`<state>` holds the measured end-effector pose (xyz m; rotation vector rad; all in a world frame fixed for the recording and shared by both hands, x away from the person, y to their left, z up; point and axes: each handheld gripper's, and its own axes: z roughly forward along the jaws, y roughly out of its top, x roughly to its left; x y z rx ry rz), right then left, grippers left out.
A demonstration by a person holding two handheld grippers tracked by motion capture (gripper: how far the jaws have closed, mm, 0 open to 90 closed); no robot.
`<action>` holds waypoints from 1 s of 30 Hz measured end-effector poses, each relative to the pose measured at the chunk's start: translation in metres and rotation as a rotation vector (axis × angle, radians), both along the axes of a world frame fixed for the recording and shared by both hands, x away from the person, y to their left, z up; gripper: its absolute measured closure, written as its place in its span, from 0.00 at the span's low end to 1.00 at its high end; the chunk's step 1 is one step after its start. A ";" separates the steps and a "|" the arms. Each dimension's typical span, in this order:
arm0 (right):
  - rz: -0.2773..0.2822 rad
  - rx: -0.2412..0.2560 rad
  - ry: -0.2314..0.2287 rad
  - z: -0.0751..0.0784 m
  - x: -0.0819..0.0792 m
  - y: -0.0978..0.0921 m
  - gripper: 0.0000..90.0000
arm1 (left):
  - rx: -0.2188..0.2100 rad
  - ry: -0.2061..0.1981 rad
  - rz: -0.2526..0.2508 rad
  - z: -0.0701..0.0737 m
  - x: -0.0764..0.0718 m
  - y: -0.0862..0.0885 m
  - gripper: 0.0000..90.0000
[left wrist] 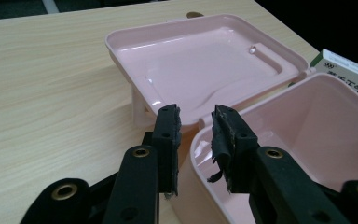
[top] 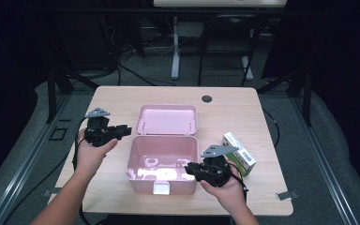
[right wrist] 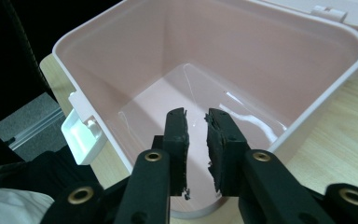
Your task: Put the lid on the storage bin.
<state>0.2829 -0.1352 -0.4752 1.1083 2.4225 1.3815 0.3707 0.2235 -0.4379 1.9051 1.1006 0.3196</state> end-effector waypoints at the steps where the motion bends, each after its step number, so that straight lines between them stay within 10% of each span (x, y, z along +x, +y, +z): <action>1: -0.001 0.004 0.000 0.001 0.000 -0.001 0.83 | 0.005 -0.007 0.002 0.000 -0.003 0.001 0.77; 23: -0.118 0.023 0.013 0.017 0.005 -0.037 0.65 | -0.023 -0.019 -0.002 -0.008 -0.018 0.025 0.65; 30: -0.152 -0.054 0.014 0.024 0.006 -0.047 0.63 | -0.031 -0.016 -0.005 -0.011 -0.022 0.033 0.62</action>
